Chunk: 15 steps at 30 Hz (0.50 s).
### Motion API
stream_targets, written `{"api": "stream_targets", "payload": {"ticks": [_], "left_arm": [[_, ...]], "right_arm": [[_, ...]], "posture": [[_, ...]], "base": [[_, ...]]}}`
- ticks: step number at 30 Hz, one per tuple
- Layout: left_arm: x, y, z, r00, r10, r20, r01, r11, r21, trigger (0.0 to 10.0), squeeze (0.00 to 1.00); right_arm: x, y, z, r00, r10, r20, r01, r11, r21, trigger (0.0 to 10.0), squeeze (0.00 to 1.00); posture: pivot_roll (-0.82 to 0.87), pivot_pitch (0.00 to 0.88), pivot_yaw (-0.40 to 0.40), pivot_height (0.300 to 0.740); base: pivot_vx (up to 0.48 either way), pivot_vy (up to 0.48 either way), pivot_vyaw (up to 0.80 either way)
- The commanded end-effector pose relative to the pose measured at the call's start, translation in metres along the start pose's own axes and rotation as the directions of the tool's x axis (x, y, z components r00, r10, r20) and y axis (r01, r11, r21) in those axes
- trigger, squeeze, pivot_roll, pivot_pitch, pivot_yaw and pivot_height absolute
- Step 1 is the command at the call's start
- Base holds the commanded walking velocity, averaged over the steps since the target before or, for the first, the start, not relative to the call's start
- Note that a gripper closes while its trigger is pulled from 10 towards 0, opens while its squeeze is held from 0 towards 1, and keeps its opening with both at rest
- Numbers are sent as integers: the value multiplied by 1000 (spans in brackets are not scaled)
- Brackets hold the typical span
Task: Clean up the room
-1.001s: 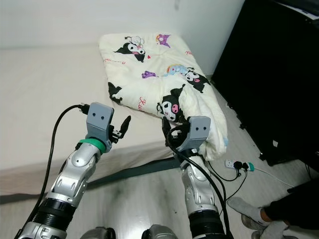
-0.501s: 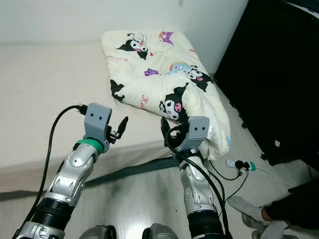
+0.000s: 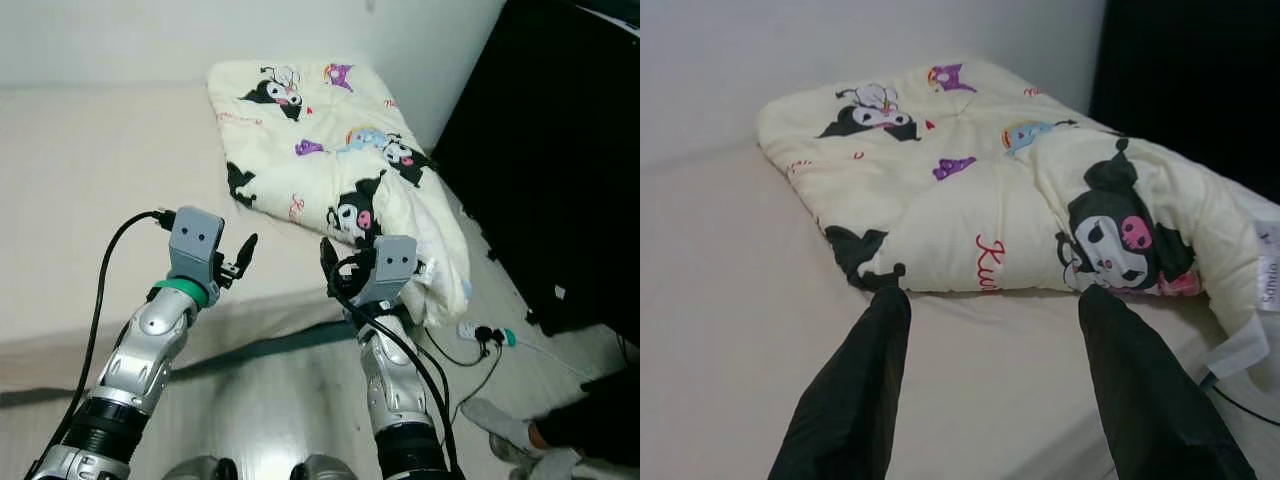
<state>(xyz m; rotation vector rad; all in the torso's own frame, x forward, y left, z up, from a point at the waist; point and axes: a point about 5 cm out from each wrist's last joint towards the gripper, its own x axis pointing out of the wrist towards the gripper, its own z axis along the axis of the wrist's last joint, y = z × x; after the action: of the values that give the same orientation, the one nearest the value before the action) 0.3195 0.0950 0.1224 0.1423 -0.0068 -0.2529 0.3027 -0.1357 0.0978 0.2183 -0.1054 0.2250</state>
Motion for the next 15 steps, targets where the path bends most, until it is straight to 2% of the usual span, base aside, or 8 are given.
{"api": "stream_targets", "payload": {"ticks": [1,15], "left_arm": [[1,-2,-2,1000,-12,-9,12,1000,-2,10000,0],[1,-2,-2,1000,-10,-9,10,1000,-4,10000,0]], "right_arm": [[-2,-1,-3,1000,-11,-11,11,1000,-1,10000,0],[-2,-2,-5,1000,-13,-17,13,1000,-2,10000,0]], "posture": [[-37,0,23,723],[-36,0,22,723]], "base": [[345,0,0],[340,0,0]]}}
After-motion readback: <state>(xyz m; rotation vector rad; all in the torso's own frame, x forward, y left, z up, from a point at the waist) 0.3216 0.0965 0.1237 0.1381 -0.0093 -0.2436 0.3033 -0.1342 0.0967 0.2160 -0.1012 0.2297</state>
